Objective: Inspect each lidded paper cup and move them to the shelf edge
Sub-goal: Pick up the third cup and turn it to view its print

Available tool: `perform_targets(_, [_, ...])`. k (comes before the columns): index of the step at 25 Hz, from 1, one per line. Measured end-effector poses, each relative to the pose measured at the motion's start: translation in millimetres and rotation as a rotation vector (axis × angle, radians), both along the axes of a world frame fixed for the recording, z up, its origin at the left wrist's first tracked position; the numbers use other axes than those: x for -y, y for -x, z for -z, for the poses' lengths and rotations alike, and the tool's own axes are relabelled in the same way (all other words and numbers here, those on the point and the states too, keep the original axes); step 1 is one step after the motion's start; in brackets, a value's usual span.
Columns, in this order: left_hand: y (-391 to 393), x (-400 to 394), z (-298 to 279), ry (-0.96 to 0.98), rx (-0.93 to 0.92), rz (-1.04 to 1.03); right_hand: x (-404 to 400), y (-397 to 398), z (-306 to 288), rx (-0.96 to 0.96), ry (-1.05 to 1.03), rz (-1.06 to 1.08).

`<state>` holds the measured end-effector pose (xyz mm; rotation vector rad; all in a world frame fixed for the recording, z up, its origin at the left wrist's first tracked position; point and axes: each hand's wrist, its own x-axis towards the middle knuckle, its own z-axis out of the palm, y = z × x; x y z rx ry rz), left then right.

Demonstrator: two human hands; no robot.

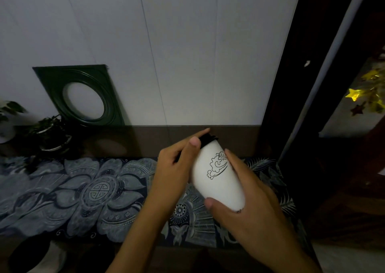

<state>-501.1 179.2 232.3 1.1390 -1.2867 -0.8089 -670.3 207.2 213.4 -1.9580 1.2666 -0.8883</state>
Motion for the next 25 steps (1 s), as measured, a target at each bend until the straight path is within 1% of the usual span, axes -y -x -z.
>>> perform_targets(1, [-1.2,-0.6,-0.8,-0.005,0.007,0.013,0.6,4.0,1.3,0.112,-0.049,-0.052])
perform_targets(3, [-2.6,-1.9,-1.3,-0.001,-0.016,0.049,1.5,6.7,-8.6,0.447,-0.277,-0.183])
perform_targets(4, [-2.5,-2.9,-1.3,0.004,-0.042,0.064,2.7,9.9,-8.8,0.546,-0.406,-0.221])
perform_targets(5, [-1.8,-3.5,-1.1,0.008,-0.067,0.07,-7.3,20.7,-8.4,0.603,-0.484,-0.314])
perform_targets(6, [-1.0,-3.9,-0.7,0.012,-0.086,0.066,-12.6,27.3,-3.1,0.751,-0.587,-0.258])
perform_targets(7, [-0.1,-3.4,-0.2,0.012,-0.097,0.051,-13.2,26.7,-4.6,0.775,-0.749,-0.199])
perform_targets(8, [0.5,-2.6,0.4,0.012,-0.108,0.026,-13.3,21.2,-7.7,0.7,-0.842,-0.184])
perform_targets(9, [0.8,-1.7,1.0,0.01,-0.113,-0.006,-12.6,19.4,-9.0,0.684,-0.858,-0.21])
perform_targets(10, [0.8,-0.7,1.6,0.006,-0.111,-0.043,-13.5,15.9,-10.9,0.691,-0.746,-0.198])
perform_targets(11, [1.0,0.4,2.0,-0.001,-0.104,-0.081,-9.3,11.8,-21.1,0.549,-0.574,-0.219])
perform_targets(12, [1.4,1.4,2.1,-0.014,-0.101,-0.112,-5.0,6.9,-21.9,0.356,-0.391,-0.117])
perform_targets(13, [2.1,2.2,2.4,-0.027,-0.104,-0.132,-4.8,9.5,-18.0,0.116,-0.195,-0.039])
perform_targets(14, [2.2,2.4,2.8,-0.034,-0.106,-0.142,-4.4,9.5,-12.5,-0.081,-0.06,0.03])
perform_targets(15, [1.5,2.5,3.6,-0.034,-0.102,-0.141,-4.0,5.1,-12.3,-0.211,0.072,0.036])
perform_targets(16, [0.7,1.9,3.8,-0.033,-0.097,-0.126,-4.0,3.3,-11.4,-0.227,0.132,0.039])
perform_targets(17, [-0.6,1.0,3.7,-0.033,-0.101,-0.101,-4.0,3.5,-11.6,-0.163,0.137,0.023])
perform_targets(18, [-2.0,-0.3,3.3,-0.037,-0.112,-0.073,-3.9,5.8,-11.0,-0.008,0.069,-0.024])
perform_targets(21, [-7.0,-3.6,4.5,-0.056,-0.153,-0.016,0.7,12.2,-13.3,0.562,-0.337,-0.196])
perform_targets(22, [-6.7,-4.3,4.6,-0.057,-0.179,-0.003,2.1,12.8,-14.9,0.701,-0.484,-0.224])
perform_targets(23, [-5.5,-4.7,4.9,-0.054,-0.208,0.001,1.9,13.0,-16.1,0.789,-0.611,-0.246])
perform_targets(24, [-3.8,-4.7,5.1,-0.051,-0.233,-0.006,1.1,12.3,-17.6,0.823,-0.69,-0.263])
perform_targets(25, [-2.1,-4.7,5.1,-0.052,-0.249,-0.025,0.5,12.1,-17.6,0.819,-0.71,-0.269])
